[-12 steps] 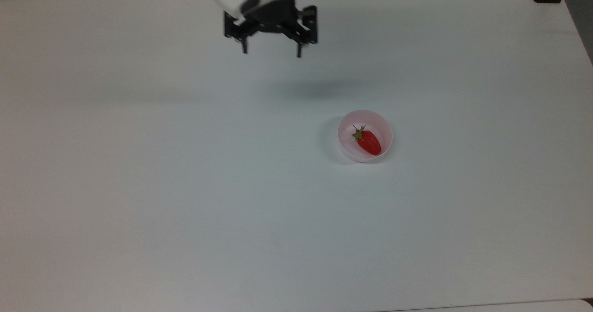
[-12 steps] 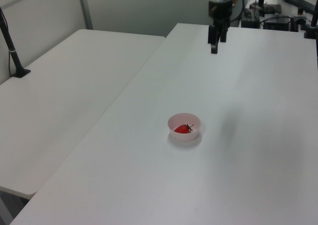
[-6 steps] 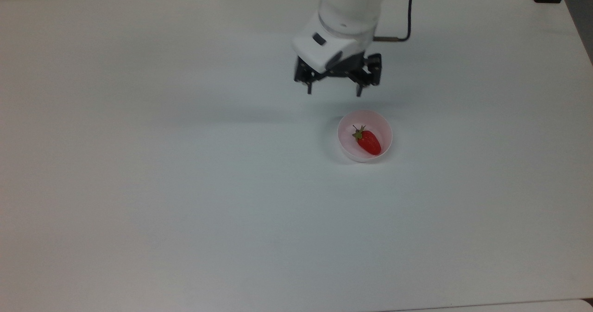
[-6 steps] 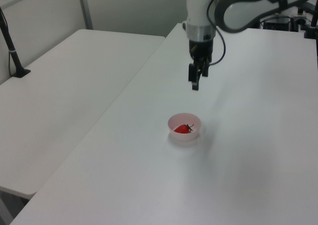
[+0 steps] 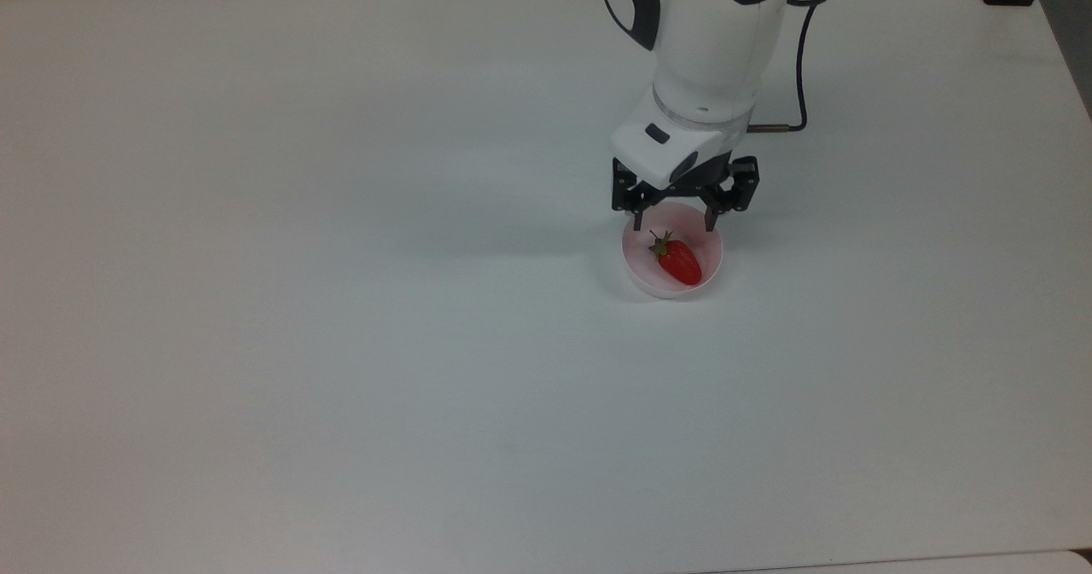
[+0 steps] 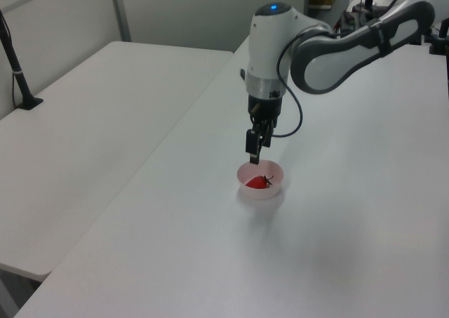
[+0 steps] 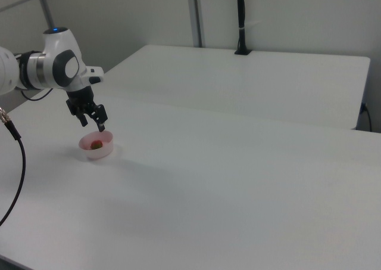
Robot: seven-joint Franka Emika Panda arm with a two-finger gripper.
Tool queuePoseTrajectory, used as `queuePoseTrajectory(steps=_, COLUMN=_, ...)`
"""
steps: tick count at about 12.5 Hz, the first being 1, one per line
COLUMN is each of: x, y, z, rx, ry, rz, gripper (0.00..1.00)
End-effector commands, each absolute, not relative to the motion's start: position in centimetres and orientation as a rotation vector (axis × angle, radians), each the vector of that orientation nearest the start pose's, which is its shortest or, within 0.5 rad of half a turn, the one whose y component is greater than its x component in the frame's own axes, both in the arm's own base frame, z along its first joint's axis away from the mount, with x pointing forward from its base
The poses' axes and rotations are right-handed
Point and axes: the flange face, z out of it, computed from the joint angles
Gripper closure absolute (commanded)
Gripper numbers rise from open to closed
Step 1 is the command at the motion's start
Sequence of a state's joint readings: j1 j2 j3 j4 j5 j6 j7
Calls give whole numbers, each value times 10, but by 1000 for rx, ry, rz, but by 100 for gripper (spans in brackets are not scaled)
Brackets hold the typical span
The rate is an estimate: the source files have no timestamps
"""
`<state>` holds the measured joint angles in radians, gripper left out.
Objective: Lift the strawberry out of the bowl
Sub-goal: 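Lower the gripper into the bowl and close on the red strawberry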
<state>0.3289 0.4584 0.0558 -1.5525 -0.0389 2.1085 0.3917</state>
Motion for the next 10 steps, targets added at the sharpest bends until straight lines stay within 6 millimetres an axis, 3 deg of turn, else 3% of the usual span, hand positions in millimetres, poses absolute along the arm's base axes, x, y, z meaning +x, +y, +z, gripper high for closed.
queuePoseTrajectory(steps=1, x=658, y=261, z=376, rx=-3103, ry=-1, rz=-227, gripper=22)
queuePoseTrajectory(steps=5, x=658, y=262, z=358, rx=-3126, ry=-25, rz=-204, gripper=22)
queuePoseTrajectory(steps=7, x=649, y=278, z=348, rx=-3137, ry=-68, rz=-176, gripper=22)
queuePoseTrajectory(steps=10, x=646, y=277, z=326, rx=-3159, ry=-81, rz=-122, gripper=22)
